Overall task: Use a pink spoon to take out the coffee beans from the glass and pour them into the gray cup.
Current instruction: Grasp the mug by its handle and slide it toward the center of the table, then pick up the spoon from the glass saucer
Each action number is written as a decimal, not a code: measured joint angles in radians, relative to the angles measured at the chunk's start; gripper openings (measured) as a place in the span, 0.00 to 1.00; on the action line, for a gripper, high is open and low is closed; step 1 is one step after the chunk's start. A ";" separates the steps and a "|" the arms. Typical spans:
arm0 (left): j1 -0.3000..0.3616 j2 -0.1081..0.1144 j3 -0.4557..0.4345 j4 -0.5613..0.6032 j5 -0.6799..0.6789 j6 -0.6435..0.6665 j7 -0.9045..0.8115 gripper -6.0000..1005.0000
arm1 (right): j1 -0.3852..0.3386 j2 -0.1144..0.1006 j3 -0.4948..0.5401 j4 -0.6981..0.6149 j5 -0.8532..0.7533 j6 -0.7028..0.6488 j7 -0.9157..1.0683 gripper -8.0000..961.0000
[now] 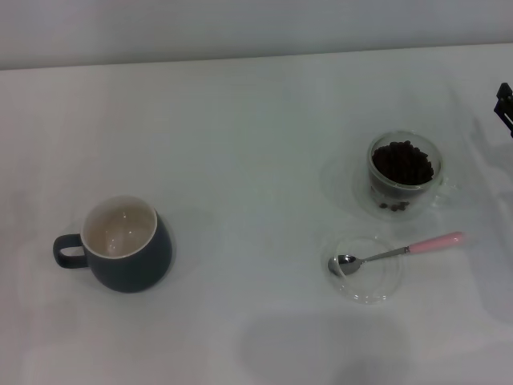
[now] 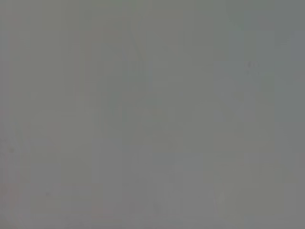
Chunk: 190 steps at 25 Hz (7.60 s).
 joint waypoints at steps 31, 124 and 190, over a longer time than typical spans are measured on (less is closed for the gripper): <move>0.183 -0.005 0.001 -0.069 0.470 -0.181 0.001 0.77 | 0.019 -0.007 0.002 -0.012 0.000 -0.026 -0.007 0.89; -0.136 0.002 0.041 -0.128 0.734 0.188 0.001 0.16 | 0.025 -0.001 0.000 -0.012 0.000 -0.020 -0.002 0.89; -0.036 0.006 -0.287 -0.121 0.830 0.110 0.003 0.55 | -0.160 -0.023 -0.229 -0.110 -0.001 0.116 0.494 0.89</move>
